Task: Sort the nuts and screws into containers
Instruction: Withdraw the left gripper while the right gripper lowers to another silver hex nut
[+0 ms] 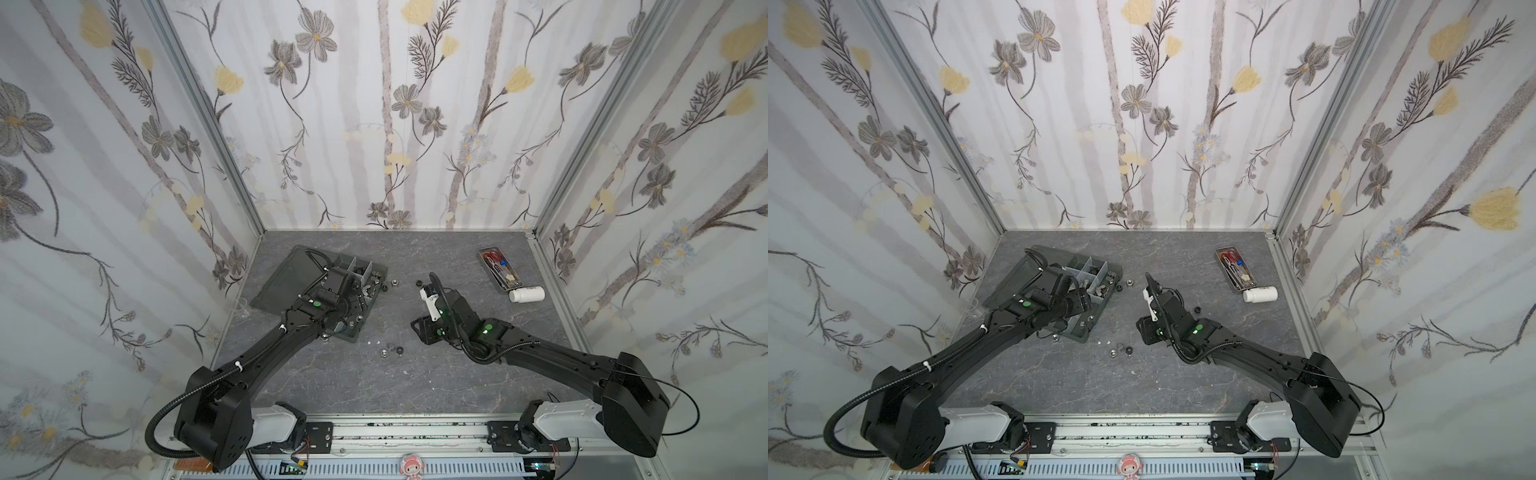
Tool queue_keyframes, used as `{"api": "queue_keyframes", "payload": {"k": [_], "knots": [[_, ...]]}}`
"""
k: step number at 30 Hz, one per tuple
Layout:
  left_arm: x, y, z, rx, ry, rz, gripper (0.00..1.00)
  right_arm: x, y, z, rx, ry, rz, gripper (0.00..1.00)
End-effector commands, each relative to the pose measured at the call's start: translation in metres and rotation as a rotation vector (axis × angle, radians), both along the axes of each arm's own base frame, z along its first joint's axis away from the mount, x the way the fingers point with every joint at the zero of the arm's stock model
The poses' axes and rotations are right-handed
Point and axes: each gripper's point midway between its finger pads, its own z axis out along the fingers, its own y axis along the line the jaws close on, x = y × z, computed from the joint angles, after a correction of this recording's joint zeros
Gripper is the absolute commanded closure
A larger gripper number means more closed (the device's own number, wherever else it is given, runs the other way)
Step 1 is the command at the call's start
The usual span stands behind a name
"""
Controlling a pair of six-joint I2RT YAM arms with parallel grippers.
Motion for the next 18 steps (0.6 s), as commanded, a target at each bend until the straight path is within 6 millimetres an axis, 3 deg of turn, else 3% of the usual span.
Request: {"api": "queue_keyframes", "payload": {"k": [1, 9, 16, 18], "knots": [[-0.009, 0.01, 0.019, 0.01, -0.042, 0.002, 0.18, -0.006, 0.01, -0.006, -0.029, 0.007, 0.003, 0.54], [-0.028, 0.023, 0.056, -0.023, -0.131, 0.008, 0.09, -0.023, 0.044, -0.025, -0.124, 0.024, 0.092, 0.55], [-0.039, 0.033, 0.078, -0.039, -0.184, 0.027, 0.07, -0.029, 0.058, -0.035, -0.176, 0.039, 0.13, 0.6], [-0.041, 0.036, 0.082, -0.04, -0.194, 0.036, 0.06, -0.028, 0.058, -0.047, -0.208, 0.054, 0.127, 0.61]]}}
